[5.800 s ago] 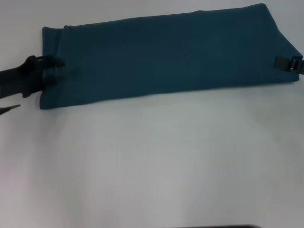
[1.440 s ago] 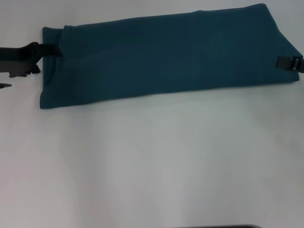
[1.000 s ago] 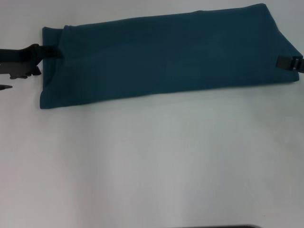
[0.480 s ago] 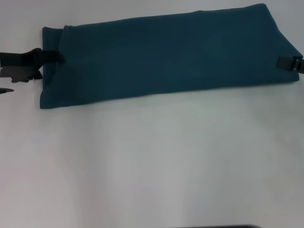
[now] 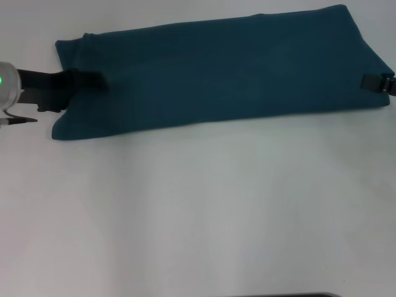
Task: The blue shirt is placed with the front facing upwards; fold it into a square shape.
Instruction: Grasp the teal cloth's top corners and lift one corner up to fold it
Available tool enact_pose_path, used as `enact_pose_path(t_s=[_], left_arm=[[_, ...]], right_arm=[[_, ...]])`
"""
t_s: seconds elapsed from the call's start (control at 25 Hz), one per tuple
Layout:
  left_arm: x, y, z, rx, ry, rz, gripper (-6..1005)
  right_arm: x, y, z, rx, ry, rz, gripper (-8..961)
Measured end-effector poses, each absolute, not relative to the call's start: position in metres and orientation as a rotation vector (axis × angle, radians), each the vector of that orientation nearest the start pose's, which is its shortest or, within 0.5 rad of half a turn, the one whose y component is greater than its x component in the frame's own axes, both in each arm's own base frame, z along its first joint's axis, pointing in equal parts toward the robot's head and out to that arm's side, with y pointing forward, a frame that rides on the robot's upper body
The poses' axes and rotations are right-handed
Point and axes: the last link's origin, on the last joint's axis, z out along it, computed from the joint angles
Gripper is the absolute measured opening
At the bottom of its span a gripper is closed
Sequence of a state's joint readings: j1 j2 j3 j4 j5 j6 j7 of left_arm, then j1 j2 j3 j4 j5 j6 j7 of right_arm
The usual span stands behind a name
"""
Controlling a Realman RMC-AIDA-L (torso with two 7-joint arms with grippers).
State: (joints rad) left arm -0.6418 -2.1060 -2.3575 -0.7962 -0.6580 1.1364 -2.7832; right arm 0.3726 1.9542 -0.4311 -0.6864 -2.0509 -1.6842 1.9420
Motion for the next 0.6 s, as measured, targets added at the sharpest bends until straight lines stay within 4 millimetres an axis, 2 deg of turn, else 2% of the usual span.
enact_pose_path(t_s=[0.32,0.6], left_arm=[[-0.262,0.399,0.002,2.517,2.478,0.302,867],[-0.254,0.407,-0.002,2.568,2.462,0.11,863]], right_arm=[[0.338,0.287,0.084,-2.262,1.491,0.856,909],[0.339,0.286,0.084,-2.269,1.482,0.856,909]])
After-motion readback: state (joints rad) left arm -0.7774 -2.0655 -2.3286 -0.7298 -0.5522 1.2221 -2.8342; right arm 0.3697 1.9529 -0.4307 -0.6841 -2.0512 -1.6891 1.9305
